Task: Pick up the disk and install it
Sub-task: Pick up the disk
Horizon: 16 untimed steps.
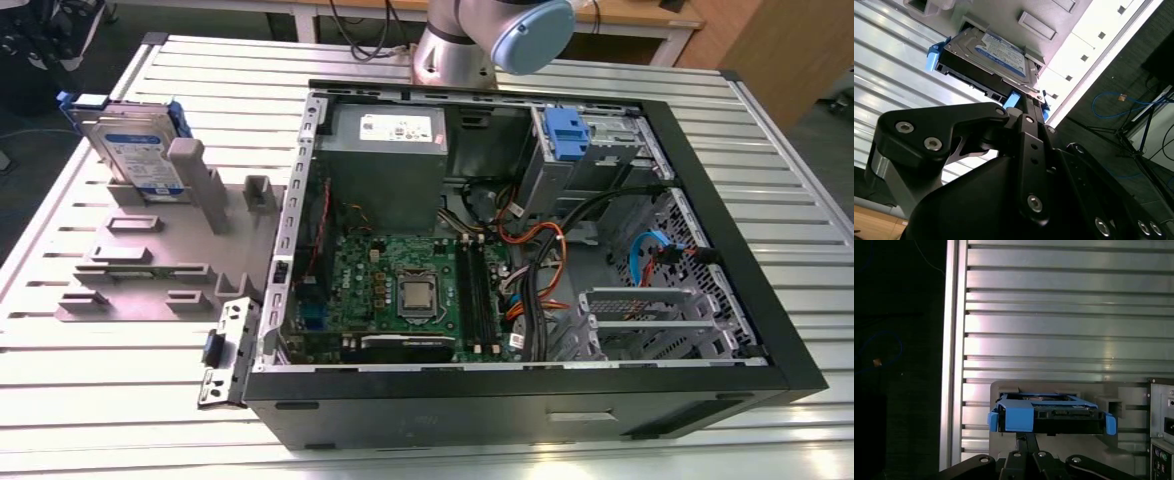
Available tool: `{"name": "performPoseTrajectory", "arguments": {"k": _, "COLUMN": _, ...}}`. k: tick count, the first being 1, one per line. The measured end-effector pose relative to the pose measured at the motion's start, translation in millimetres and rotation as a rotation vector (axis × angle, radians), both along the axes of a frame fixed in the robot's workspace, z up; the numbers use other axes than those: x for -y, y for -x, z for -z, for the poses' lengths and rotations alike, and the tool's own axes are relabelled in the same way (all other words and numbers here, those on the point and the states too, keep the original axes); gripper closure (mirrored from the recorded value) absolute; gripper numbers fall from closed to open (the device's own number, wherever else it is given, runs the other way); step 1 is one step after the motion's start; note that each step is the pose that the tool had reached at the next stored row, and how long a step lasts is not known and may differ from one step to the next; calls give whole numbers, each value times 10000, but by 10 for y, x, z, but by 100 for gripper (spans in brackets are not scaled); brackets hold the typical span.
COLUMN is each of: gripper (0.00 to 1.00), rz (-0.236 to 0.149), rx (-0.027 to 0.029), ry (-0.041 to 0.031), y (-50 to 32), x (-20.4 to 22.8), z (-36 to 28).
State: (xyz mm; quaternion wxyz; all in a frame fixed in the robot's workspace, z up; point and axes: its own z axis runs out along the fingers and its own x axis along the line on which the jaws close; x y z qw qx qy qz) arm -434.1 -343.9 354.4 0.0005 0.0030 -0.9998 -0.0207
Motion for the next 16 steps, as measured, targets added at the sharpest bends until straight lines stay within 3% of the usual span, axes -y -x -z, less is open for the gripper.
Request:
{"name": "performPoseTrajectory", "arguments": {"k": 6, "gripper": 89, "rz": -107, "rx": 0, "ry": 0, "y": 0, "x": 0, "z": 1}}
{"name": "performPoseTrajectory", "arguments": {"k": 16, "gripper": 89, "rz": -1829, "rx": 0, "ry": 0, "y": 0, "x": 0, "z": 4}}
